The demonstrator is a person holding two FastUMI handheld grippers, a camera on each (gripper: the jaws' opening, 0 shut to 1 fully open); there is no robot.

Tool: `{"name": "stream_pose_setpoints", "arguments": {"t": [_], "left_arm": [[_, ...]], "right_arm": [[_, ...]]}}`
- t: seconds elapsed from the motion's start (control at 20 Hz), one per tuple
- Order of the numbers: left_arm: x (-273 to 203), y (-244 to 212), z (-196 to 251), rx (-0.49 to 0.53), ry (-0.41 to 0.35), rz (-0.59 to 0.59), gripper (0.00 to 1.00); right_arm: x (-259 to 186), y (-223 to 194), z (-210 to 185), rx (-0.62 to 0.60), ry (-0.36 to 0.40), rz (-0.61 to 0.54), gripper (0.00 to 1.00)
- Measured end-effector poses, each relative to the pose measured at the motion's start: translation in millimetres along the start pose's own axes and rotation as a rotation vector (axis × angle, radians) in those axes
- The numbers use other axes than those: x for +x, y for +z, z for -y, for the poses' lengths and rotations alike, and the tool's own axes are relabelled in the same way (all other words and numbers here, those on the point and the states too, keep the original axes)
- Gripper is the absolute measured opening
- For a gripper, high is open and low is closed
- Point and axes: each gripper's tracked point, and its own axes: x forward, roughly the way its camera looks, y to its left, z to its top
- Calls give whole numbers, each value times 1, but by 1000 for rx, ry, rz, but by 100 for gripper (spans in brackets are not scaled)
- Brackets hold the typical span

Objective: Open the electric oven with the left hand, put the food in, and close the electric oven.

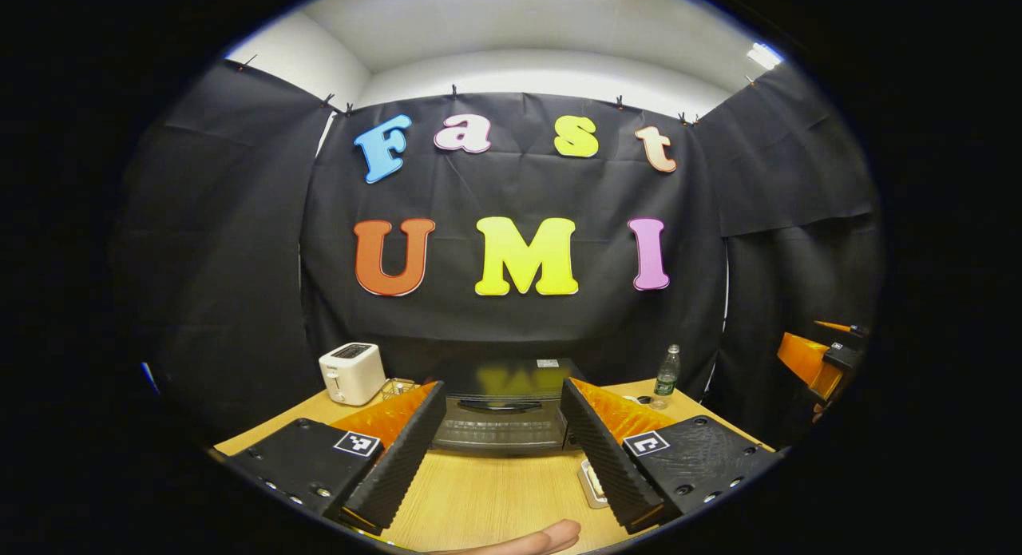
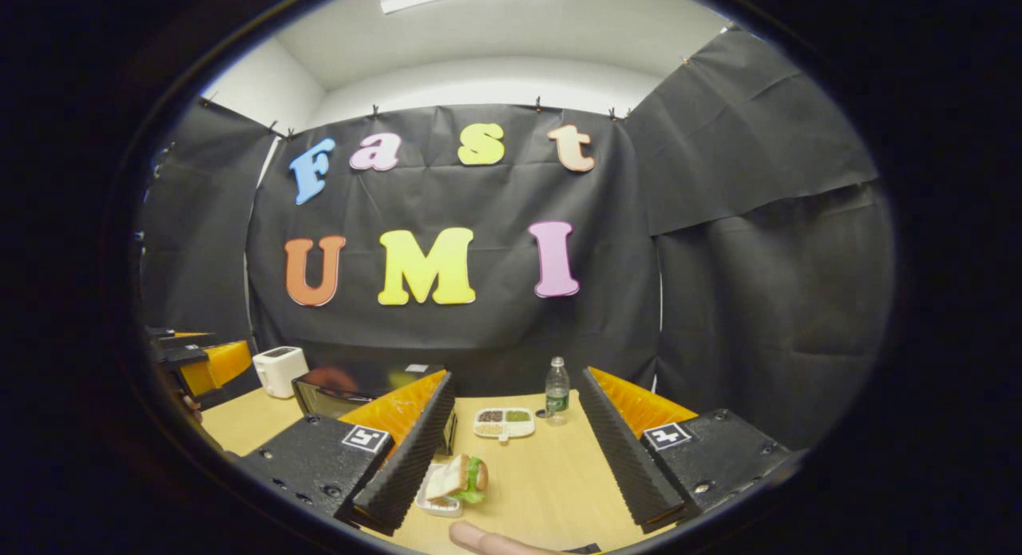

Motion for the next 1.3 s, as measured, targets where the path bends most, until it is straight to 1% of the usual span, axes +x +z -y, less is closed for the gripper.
{"name": "stream_pose_setpoints", "arguments": {"t": [0.05,0.1,0.4,0.55,0.65,0.8,0.9,1.0,1.05,1.1,1.15,1.2,1.25,1.3], "left_arm": [[6,-1,0,5,-5,-1,86],[14,-2,1,10,-7,-7,95],[79,-22,11,-6,-74,-70,95],[123,-44,16,-4,-92,-128,95],[152,-64,14,14,-88,-178,95],[188,-98,10,14,-74,-255,95],[204,-113,-2,38,-31,-285,95],[215,-129,-8,34,-22,-320,95],[218,-136,-8,22,-23,-335,87],[222,-138,-6,5,-38,-331,96],[222,-145,-1,-13,-54,-351,95],[215,-144,-2,-1,-44,-356,95],[221,-143,-1,28,-53,-340,98],[219,-148,-1,45,-62,-356,96]], "right_arm": [[1,-1,-1,-3,4,-1,96],[1,-3,-2,-5,8,-2,96],[8,-8,7,-18,-10,-2,96],[12,-12,17,-9,-24,-5,96],[15,-16,26,-14,-39,-10,96],[18,-21,38,-22,-62,-15,96],[20,-25,45,-30,-72,-24,96],[21,-31,49,-32,-76,-36,96],[22,-33,52,-31,-79,-41,96],[23,-35,54,-27,-83,-46,96],[24,-36,55,-25,-80,-51,96],[23,-38,56,-20,-79,-51,96],[24,-37,58,-10,-78,-50,96],[25,-40,60,-5,-81,-55,96]]}}
